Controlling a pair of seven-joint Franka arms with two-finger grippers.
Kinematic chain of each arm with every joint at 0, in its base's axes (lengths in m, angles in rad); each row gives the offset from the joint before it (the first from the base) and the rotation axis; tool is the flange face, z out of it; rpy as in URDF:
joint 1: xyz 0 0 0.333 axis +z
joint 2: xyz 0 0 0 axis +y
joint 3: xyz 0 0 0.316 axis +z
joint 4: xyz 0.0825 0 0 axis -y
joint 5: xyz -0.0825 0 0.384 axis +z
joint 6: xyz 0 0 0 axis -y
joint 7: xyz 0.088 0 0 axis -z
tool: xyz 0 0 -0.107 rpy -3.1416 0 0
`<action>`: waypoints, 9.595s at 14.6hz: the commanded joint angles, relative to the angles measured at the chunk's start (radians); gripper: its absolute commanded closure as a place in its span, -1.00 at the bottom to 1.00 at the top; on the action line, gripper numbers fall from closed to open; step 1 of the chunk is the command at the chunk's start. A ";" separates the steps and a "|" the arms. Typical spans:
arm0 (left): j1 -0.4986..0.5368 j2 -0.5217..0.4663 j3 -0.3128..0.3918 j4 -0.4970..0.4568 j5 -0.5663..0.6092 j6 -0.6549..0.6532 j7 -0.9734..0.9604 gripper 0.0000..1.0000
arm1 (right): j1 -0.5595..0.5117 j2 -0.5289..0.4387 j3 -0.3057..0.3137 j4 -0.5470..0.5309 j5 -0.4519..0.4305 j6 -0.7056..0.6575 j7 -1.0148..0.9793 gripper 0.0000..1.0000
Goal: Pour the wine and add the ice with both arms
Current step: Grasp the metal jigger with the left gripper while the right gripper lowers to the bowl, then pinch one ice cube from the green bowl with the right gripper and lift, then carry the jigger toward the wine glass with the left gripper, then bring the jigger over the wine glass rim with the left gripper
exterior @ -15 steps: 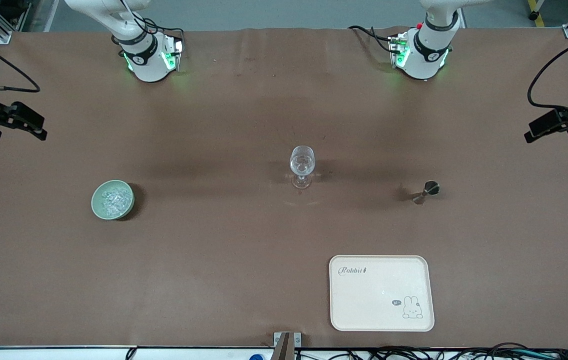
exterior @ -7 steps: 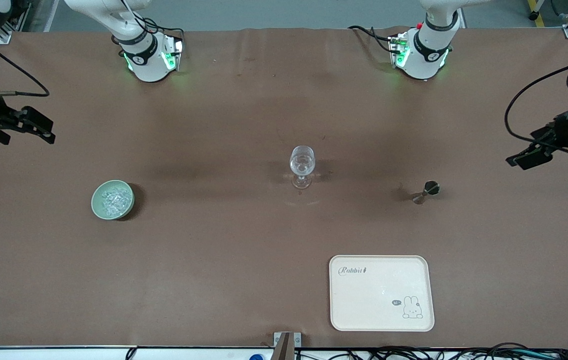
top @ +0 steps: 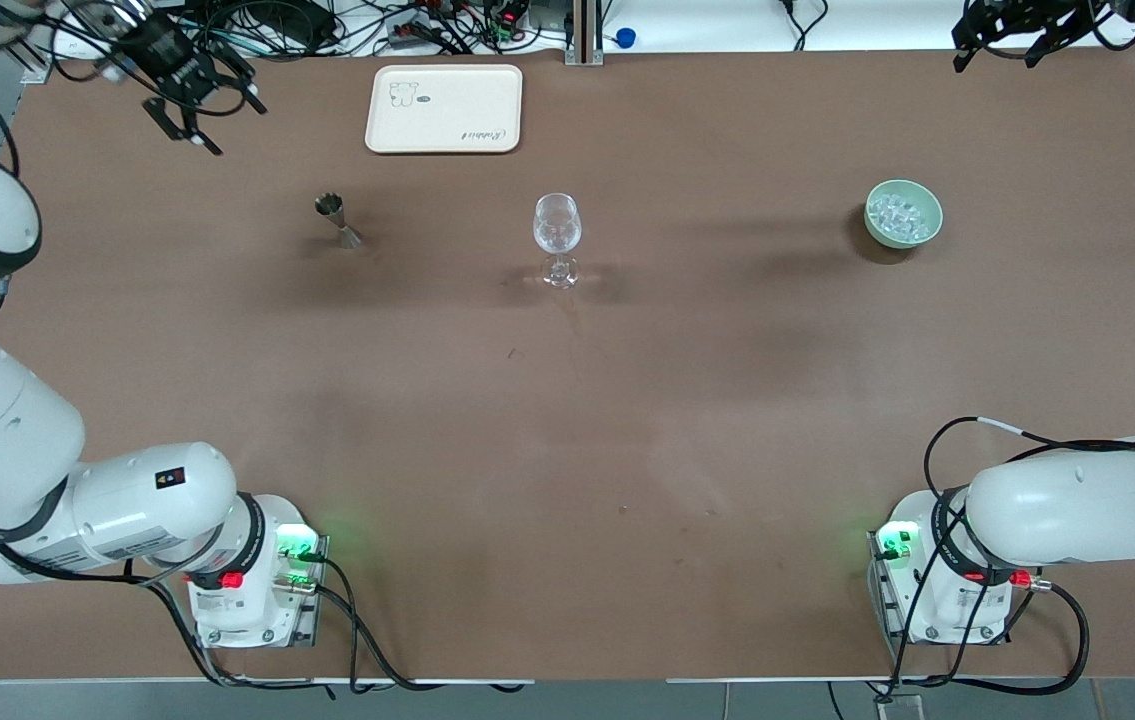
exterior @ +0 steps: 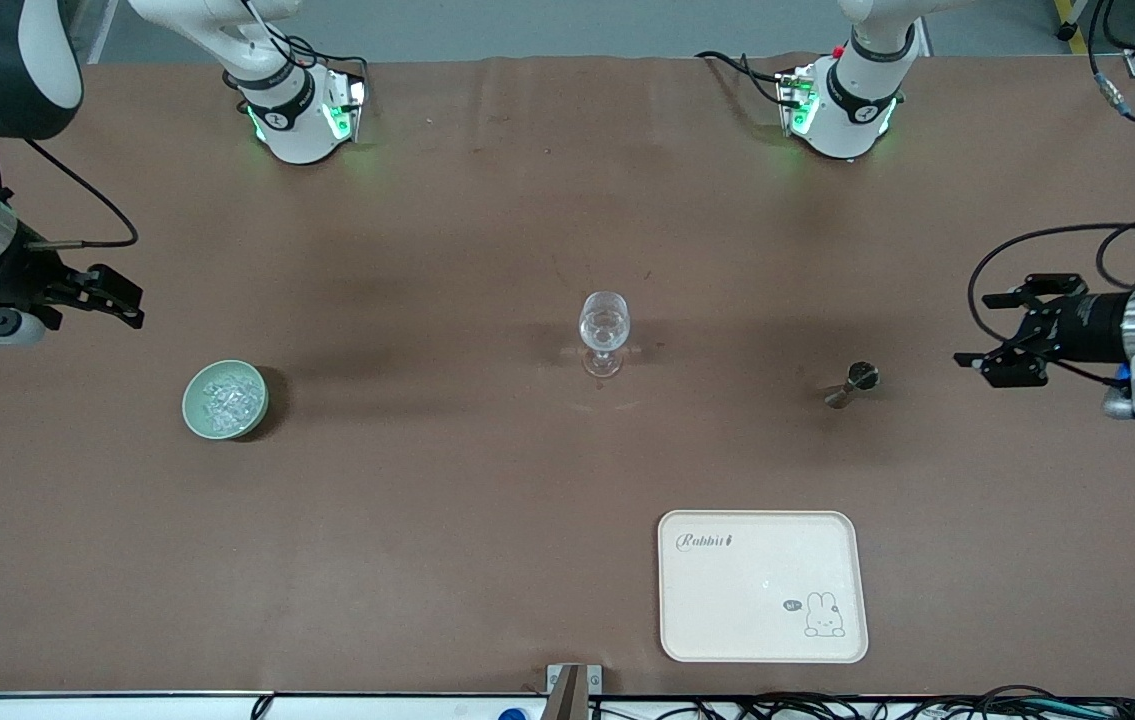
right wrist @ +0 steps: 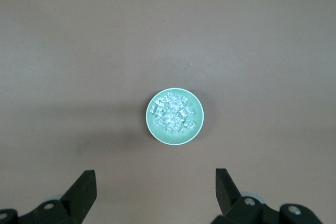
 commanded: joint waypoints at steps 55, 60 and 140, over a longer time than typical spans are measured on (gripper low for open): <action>0.107 0.534 -0.013 -0.024 -0.465 0.116 0.295 -0.10 | -0.081 0.414 0.005 -0.253 0.148 0.526 0.010 0.27; 0.112 0.534 -0.015 -0.028 -0.465 0.110 0.329 0.02 | -0.085 0.414 0.004 -0.248 0.148 0.520 0.010 0.89; -0.079 0.003 -0.541 -0.435 -0.545 0.715 -0.399 0.97 | -0.065 -0.057 0.001 0.129 0.045 -0.241 -0.004 0.98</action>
